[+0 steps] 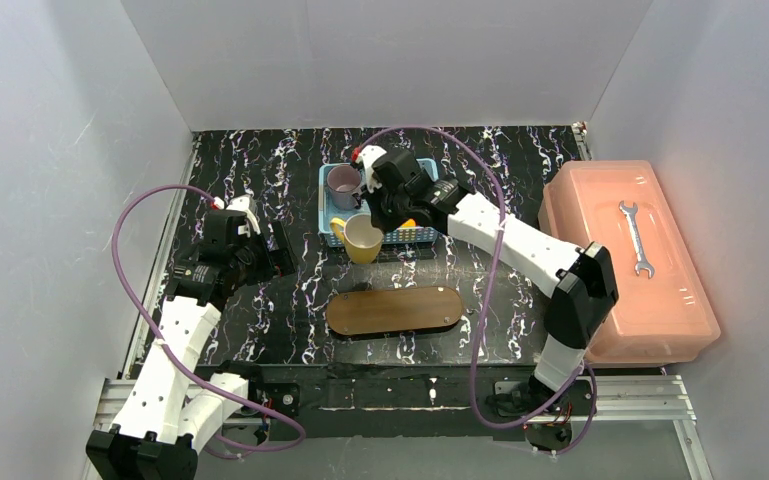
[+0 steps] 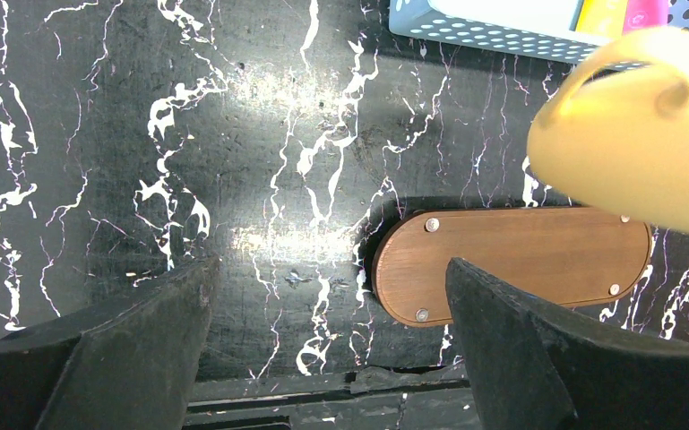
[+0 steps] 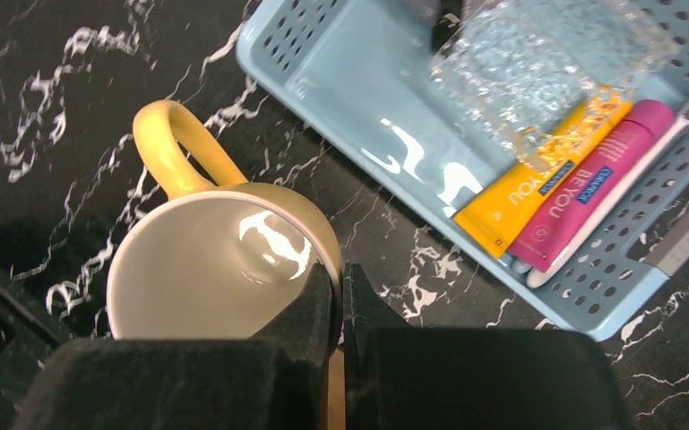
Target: Prepare toiletry sets of a toothbrush and toothpaste on the tray
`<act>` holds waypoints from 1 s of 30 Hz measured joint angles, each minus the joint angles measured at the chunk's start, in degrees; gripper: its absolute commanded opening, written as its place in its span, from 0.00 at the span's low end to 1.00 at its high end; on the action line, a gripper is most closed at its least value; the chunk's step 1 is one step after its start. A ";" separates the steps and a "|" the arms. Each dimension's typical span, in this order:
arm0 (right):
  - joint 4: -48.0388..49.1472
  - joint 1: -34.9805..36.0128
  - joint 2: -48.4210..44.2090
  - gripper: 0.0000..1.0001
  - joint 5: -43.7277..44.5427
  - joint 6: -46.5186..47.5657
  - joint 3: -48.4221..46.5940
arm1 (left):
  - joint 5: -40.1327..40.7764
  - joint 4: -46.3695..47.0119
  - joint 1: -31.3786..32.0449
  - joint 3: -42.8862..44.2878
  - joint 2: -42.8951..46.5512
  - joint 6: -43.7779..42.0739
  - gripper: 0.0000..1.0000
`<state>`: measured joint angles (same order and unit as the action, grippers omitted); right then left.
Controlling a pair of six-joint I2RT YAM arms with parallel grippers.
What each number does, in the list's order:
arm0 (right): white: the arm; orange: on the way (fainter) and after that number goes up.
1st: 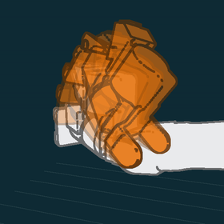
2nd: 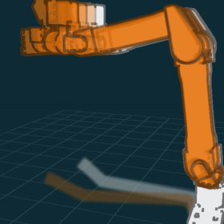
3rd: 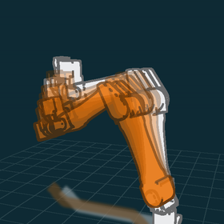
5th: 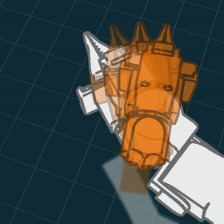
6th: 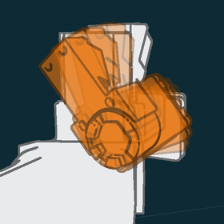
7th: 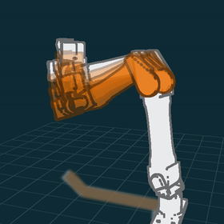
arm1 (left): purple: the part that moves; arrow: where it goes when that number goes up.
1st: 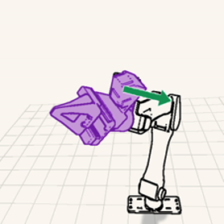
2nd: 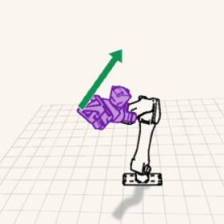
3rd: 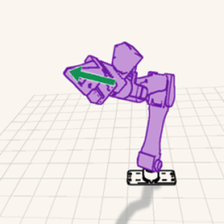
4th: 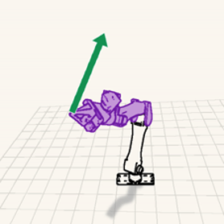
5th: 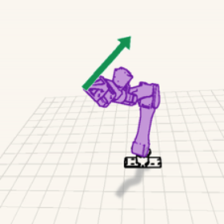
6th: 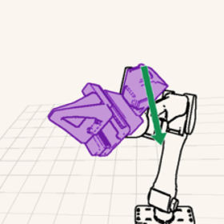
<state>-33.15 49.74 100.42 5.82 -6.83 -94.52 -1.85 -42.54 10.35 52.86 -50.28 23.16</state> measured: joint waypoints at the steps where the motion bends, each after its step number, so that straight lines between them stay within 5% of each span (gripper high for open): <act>1: 0.31 0.28 -0.55 0.01 -0.87 0.68 1.05 | 0.00 0.00 0.00 0.00 0.00 0.00 0.97; 16: 3.10 11.26 -4.22 0.01 -11.52 13.40 10.10 | 0.00 0.00 0.00 0.00 0.00 0.70 0.98; 30: 7.65 12.22 -4.20 0.01 -12.13 14.75 13.86 | 0.00 0.00 0.00 0.00 0.00 0.87 0.98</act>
<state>-25.50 61.95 96.23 -6.31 7.92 -80.66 -1.85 -42.54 10.35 52.86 -50.28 24.03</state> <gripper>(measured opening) 0.067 0.978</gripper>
